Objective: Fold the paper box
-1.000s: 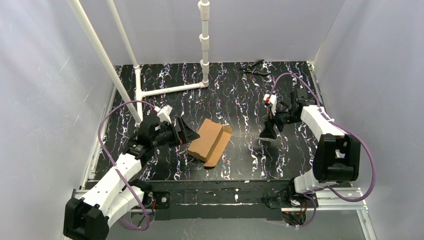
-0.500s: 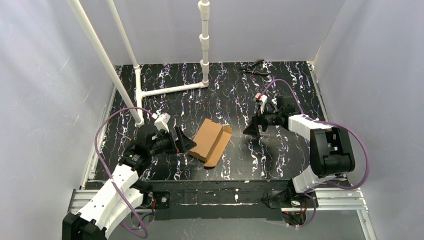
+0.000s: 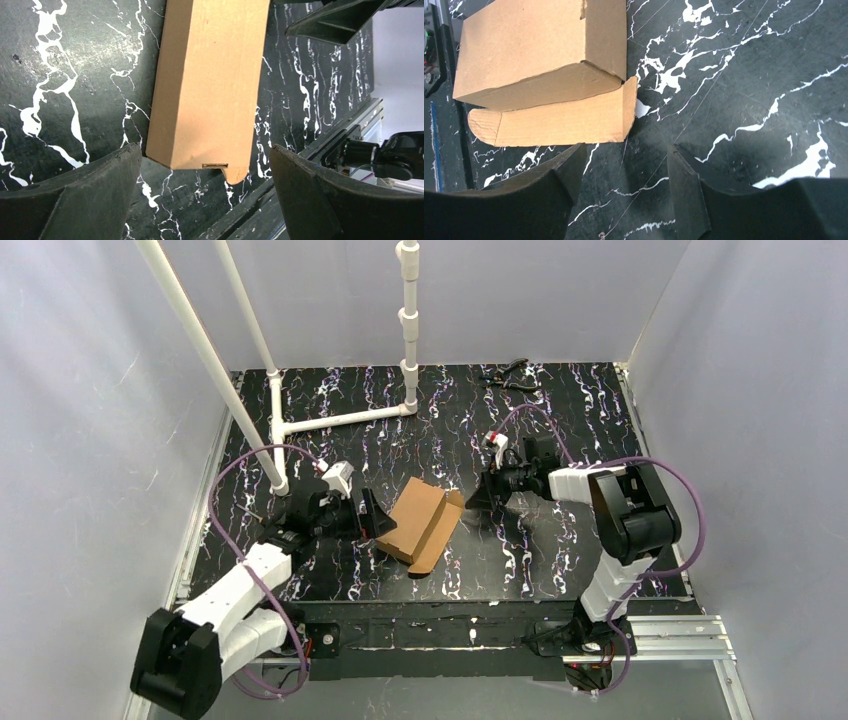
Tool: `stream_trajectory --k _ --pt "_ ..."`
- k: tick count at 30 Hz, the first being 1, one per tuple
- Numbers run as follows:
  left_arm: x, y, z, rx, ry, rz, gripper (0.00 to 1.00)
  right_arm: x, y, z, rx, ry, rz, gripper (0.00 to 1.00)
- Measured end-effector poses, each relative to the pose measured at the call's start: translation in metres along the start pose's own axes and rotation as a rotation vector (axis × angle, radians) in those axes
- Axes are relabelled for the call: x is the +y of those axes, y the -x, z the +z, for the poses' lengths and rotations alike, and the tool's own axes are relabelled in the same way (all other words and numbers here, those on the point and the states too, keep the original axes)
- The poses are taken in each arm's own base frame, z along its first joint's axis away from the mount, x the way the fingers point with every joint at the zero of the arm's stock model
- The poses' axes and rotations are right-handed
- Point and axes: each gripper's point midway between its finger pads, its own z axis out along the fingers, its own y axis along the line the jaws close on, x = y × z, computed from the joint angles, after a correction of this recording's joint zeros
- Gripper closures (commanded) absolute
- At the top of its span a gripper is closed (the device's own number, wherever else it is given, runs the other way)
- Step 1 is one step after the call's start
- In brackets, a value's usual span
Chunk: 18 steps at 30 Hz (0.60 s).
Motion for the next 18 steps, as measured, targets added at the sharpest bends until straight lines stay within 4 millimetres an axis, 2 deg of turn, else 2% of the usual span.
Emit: stream_trajectory --k 5,13,18 --pt "0.007 0.001 0.014 0.034 0.022 0.010 0.02 -0.006 0.002 0.012 0.009 0.019 0.014 0.40" --pt "0.008 0.007 0.030 0.058 0.008 0.030 0.02 0.000 0.003 0.022 0.013 0.060 0.031 0.50" --pt "0.009 0.007 0.038 0.075 0.004 0.026 0.03 0.001 0.001 0.026 0.018 0.082 0.053 0.63"
